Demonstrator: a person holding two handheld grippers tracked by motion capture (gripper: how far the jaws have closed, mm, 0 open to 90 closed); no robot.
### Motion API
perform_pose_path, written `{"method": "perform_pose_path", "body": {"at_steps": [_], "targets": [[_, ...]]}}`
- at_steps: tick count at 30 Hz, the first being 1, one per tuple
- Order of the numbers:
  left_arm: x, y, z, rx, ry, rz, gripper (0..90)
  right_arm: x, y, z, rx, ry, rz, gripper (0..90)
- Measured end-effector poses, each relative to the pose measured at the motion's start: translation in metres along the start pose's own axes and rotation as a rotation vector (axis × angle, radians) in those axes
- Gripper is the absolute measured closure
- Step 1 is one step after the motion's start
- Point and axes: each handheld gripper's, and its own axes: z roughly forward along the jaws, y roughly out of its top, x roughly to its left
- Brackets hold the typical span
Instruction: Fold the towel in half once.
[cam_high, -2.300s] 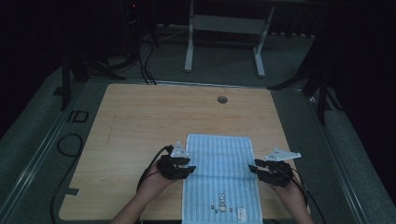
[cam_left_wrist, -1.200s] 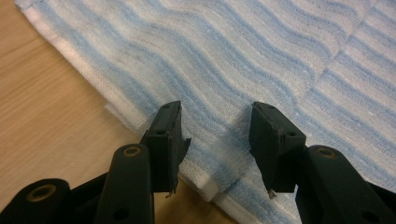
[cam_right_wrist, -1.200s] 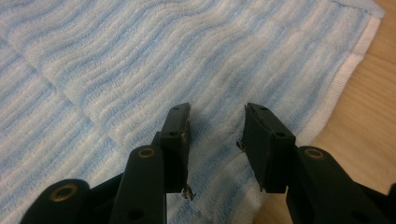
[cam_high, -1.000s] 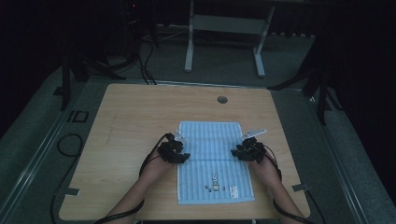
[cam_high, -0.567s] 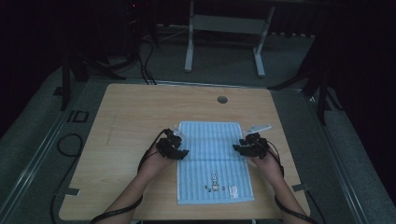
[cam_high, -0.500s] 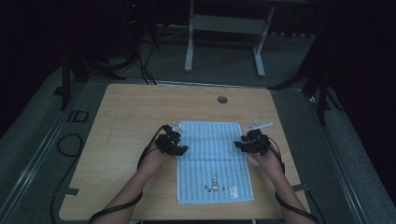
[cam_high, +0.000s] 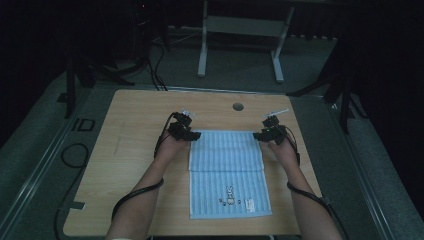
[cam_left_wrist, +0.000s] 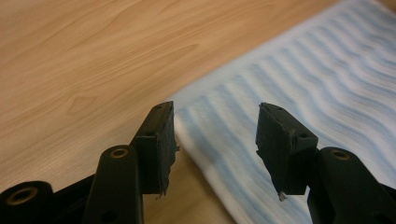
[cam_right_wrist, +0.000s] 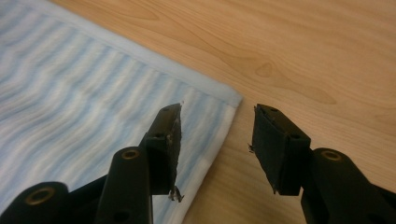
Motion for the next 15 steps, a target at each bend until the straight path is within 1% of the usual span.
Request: {"method": "perform_pose_path", "body": {"at_steps": [2, 3, 4, 5, 6, 7, 8, 10, 11, 13, 14, 15], "targets": [[0.004, -0.001, 0.01, 0.033, 0.017, -0.002, 47.0, -0.002, 0.001, 0.01, 0.027, -0.014, 0.014, 49.1], [0.005, -0.001, 0.014, 0.042, 0.019, -0.004, 47.0, -0.003, 0.001, 0.015, 0.042, -0.016, 0.022, 48.2], [0.006, -0.002, 0.018, 0.051, 0.018, -0.007, 47.1, -0.004, 0.001, 0.02, 0.062, -0.027, 0.021, 48.2], [0.007, -0.002, 0.02, 0.059, 0.028, -0.007, 47.0, -0.005, 0.0, 0.025, 0.081, -0.037, 0.023, 48.2], [0.007, -0.002, 0.022, 0.056, 0.037, -0.012, 47.0, -0.005, 0.0, 0.029, 0.097, -0.041, 0.027, 48.2], [0.007, -0.002, 0.022, 0.056, 0.037, -0.012, 47.0, -0.006, 0.0, 0.031, 0.099, -0.04, 0.028, 48.2], [0.009, -0.004, 0.027, 0.056, 0.027, -0.034, 47.1, -0.005, 0.0, 0.033, 0.084, -0.029, 0.04, 48.0], [0.007, -0.002, 0.028, 0.056, 0.036, -0.024, 46.0, -0.004, 0.002, 0.035, 0.079, -0.028, 0.034, 48.8], [0.007, -0.001, 0.029, 0.057, 0.036, -0.021, 45.9, -0.003, 0.003, 0.035, 0.084, -0.025, 0.031, 50.3], [0.003, 0.0, 0.032, 0.053, 0.045, -0.009, 46.0, -0.001, 0.005, 0.035, 0.09, -0.018, 0.012, 56.5], [0.001, 0.0, 0.033, 0.05, 0.054, 0.007, 46.0, 0.001, 0.006, 0.036, 0.091, -0.013, 0.004, 62.8], [-0.002, 0.0, 0.033, 0.052, 0.074, 0.032, 46.8, 0.002, 0.006, 0.036, 0.087, -0.004, -0.005, 67.8]]}}
